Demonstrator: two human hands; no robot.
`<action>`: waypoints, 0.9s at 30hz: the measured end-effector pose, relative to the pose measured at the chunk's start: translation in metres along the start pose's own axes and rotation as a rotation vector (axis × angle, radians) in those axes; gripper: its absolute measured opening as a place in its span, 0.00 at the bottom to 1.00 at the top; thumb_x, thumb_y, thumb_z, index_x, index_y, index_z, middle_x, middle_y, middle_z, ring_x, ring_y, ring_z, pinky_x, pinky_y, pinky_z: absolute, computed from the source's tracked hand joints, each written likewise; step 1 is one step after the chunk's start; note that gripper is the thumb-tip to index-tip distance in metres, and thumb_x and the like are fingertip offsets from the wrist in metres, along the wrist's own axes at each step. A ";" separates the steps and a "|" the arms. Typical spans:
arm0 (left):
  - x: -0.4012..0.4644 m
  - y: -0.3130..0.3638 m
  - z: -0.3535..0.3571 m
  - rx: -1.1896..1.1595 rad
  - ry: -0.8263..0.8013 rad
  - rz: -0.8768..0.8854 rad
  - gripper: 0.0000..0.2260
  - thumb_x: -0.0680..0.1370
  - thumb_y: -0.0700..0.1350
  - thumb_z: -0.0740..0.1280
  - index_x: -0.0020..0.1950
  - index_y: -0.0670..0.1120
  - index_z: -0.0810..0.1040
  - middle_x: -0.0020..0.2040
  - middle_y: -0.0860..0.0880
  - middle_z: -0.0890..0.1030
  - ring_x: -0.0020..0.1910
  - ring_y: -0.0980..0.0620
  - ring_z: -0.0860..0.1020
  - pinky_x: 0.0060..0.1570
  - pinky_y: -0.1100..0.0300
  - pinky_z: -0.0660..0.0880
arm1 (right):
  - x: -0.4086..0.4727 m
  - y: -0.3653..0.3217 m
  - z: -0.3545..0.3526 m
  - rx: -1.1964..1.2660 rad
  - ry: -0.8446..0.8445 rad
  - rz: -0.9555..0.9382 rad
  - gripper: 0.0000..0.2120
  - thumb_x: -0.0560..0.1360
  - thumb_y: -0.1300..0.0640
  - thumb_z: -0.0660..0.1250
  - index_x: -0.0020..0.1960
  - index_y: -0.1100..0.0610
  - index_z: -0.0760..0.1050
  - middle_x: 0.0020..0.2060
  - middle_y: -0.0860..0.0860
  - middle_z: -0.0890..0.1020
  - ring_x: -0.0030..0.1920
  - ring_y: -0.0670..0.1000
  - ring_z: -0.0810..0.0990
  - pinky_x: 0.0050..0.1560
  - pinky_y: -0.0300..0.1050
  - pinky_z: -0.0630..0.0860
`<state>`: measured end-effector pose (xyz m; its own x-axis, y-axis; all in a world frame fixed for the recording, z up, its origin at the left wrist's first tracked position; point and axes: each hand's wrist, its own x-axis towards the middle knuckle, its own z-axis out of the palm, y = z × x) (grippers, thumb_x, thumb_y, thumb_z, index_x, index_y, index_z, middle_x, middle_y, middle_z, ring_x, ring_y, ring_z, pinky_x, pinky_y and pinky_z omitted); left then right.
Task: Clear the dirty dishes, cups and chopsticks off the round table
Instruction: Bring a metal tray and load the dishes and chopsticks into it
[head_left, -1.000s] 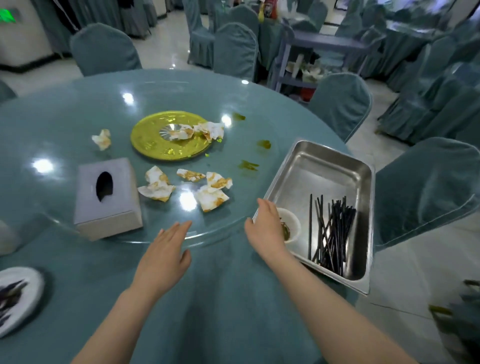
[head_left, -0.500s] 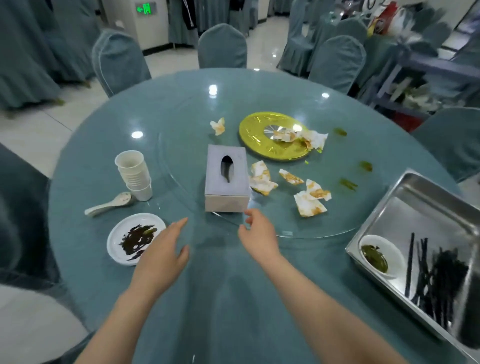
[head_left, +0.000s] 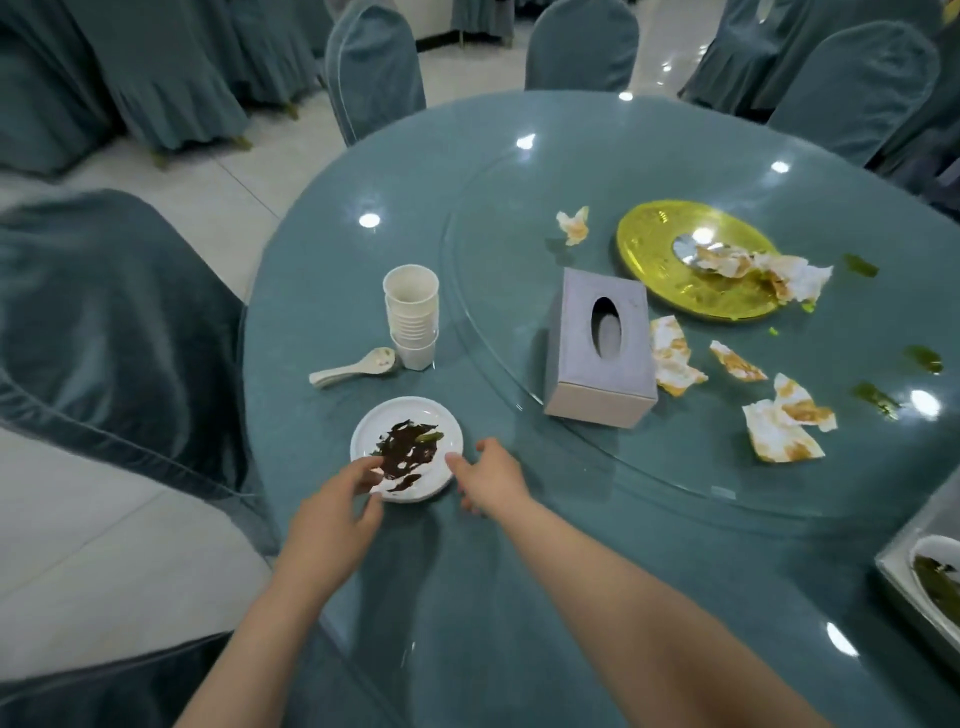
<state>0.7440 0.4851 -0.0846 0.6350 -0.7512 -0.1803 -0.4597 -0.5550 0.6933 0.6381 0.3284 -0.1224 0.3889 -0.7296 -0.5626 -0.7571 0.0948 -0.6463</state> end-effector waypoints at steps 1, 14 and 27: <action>0.003 -0.004 -0.003 0.000 0.005 -0.006 0.17 0.76 0.40 0.65 0.65 0.50 0.74 0.56 0.52 0.81 0.57 0.52 0.78 0.58 0.58 0.71 | 0.004 -0.002 0.006 0.025 0.006 0.018 0.27 0.75 0.45 0.66 0.65 0.61 0.66 0.55 0.61 0.80 0.55 0.62 0.80 0.57 0.57 0.76; 0.089 -0.022 0.004 0.178 0.079 0.014 0.29 0.75 0.37 0.63 0.75 0.43 0.60 0.71 0.41 0.67 0.68 0.41 0.67 0.66 0.49 0.64 | 0.015 0.042 -0.029 0.087 0.055 0.116 0.05 0.73 0.59 0.65 0.41 0.52 0.70 0.32 0.51 0.80 0.28 0.49 0.79 0.29 0.42 0.77; 0.171 -0.041 0.013 0.635 -0.007 0.007 0.14 0.79 0.37 0.58 0.64 0.33 0.68 0.61 0.31 0.70 0.59 0.33 0.70 0.59 0.41 0.67 | -0.034 0.148 -0.090 0.215 0.159 0.252 0.06 0.74 0.60 0.67 0.44 0.57 0.70 0.24 0.52 0.79 0.25 0.50 0.77 0.27 0.42 0.73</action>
<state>0.8633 0.3743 -0.1526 0.6272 -0.7569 -0.1834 -0.7441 -0.6519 0.1459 0.4654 0.3060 -0.1527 0.1046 -0.7596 -0.6419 -0.6846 0.4131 -0.6005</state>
